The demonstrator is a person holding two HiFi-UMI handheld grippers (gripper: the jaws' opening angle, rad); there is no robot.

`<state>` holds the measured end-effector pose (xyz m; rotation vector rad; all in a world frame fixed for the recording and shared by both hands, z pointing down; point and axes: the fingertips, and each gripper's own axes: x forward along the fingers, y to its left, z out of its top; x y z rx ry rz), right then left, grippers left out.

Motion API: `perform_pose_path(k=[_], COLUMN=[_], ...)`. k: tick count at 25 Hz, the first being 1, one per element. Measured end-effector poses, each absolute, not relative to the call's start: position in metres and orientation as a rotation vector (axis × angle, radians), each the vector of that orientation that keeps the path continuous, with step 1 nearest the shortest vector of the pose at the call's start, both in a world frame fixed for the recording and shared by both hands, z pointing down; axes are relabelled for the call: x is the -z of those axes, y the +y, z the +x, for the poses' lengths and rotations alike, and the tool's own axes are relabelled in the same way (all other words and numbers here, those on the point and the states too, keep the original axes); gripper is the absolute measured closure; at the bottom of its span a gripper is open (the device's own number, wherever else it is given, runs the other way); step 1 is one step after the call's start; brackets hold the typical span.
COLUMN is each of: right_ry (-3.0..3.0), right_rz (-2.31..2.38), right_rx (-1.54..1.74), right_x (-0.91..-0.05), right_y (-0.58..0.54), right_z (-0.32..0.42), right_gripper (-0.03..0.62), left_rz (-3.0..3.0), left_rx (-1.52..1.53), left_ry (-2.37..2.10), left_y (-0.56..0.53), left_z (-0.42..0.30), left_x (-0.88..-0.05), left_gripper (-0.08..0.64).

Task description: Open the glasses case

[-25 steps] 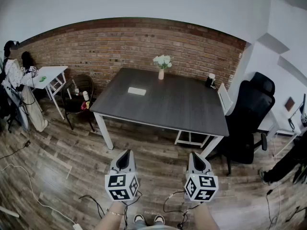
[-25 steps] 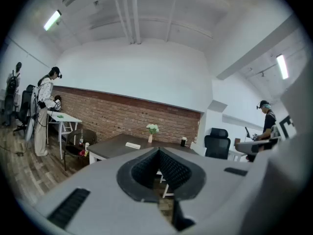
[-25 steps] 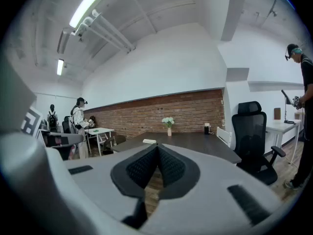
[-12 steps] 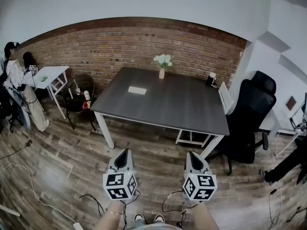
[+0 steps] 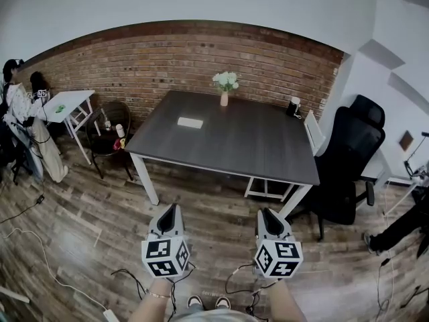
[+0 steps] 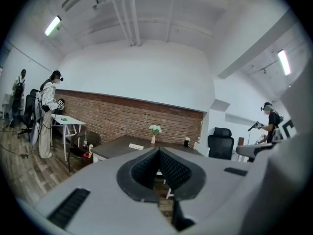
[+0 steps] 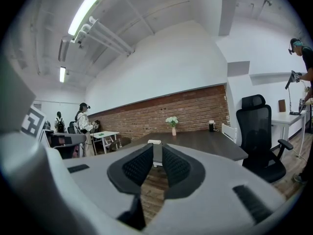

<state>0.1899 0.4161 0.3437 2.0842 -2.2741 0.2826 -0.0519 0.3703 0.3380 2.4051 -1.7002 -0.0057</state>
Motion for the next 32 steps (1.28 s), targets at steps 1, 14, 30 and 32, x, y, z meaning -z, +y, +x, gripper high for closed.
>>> perform_pose_path(k=[1,14,30,32], right_ry=[-2.272,-2.211,-2.136,-2.139], right_rz=[2.085,2.11,2.166,2.165], right_rx=[-0.283,-0.311,-0.393,-0.399], right_x=[-0.344,-0.354,-0.381,-0.384], right_y=[0.416,0.406,0.357,0.337], right_z=[0.19,0.161,0.165,0.172], right_gripper=[0.526,0.46,0.474,0.477], left_rz=[2.404,2.386,2.354,2.345], left_rx=[0.004,-0.002,-0.038,-0.042], left_ry=[-1.7,-1.701,-1.691,-1.703], left_y=[0.371,0.359,0.3,0.282], left_z=[-0.053,-0.094,-0.118,-0.115], left_x=[-0.338,-0.347,-0.373,-0.375], left_gripper=[0.565,0.565,0.565,0.565])
